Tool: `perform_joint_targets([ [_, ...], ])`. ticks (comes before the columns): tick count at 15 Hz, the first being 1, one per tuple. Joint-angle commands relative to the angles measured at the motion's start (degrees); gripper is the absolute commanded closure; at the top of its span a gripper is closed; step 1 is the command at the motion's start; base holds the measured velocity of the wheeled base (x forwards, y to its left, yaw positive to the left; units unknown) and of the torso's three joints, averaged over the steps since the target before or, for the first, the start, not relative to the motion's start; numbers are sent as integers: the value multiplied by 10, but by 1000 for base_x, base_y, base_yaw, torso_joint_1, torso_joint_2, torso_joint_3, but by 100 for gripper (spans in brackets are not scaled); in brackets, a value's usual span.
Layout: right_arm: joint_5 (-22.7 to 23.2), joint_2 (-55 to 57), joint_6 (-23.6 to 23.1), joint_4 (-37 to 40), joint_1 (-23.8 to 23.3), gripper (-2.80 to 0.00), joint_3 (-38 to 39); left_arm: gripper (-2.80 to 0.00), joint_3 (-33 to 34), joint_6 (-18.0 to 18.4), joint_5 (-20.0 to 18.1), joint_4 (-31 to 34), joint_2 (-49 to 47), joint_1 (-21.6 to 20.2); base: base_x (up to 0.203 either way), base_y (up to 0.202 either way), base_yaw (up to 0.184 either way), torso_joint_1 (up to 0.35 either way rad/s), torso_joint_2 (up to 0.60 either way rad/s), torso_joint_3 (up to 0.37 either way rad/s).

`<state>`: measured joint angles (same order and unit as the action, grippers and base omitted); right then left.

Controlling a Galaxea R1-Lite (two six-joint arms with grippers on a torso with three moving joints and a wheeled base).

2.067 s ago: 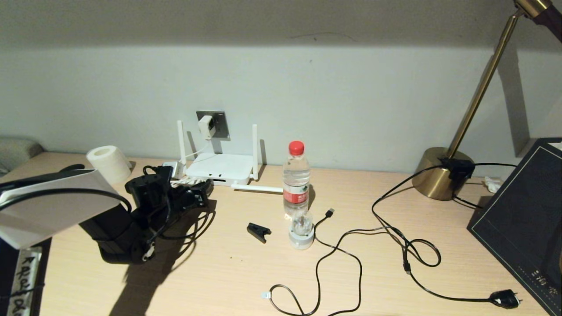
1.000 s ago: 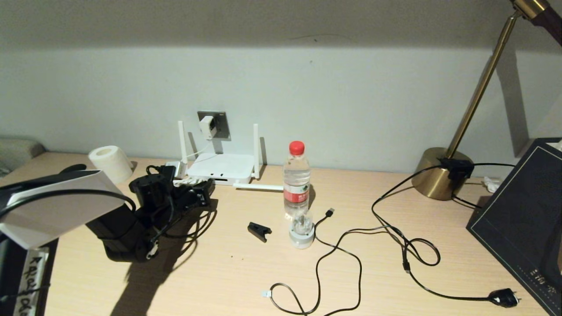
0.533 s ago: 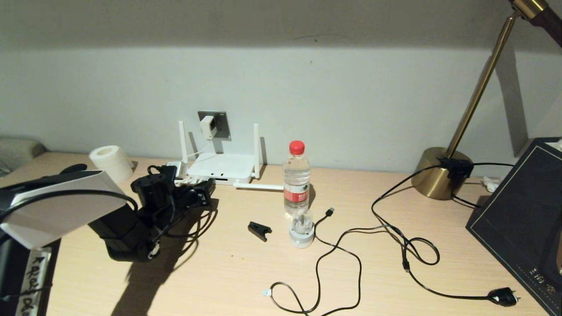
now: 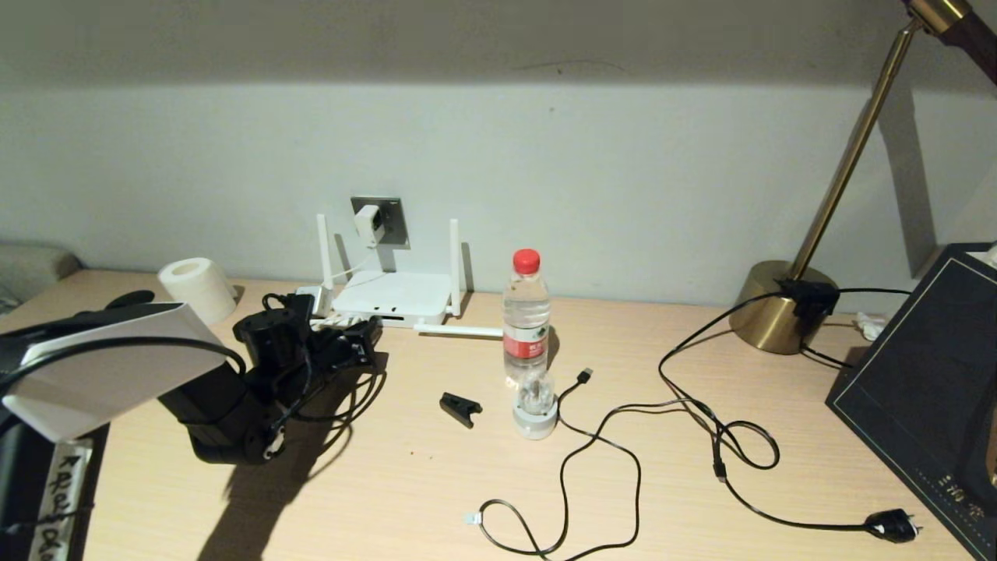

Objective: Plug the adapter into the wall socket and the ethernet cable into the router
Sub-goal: Plug cable into router interface

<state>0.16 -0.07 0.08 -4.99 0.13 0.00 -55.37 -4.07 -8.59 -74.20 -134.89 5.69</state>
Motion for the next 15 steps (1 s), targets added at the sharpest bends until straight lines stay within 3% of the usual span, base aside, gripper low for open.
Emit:
perform_joint_targets([
  [1,0,1,0,-1,0,0,20,0,4,-1,-1,-4,6,4,0,0,0,0,0,0],
  [15,0,1,-1,0,0,0,20,0,8,1,6,-5,7,5,0,0,0,0,0,0],
])
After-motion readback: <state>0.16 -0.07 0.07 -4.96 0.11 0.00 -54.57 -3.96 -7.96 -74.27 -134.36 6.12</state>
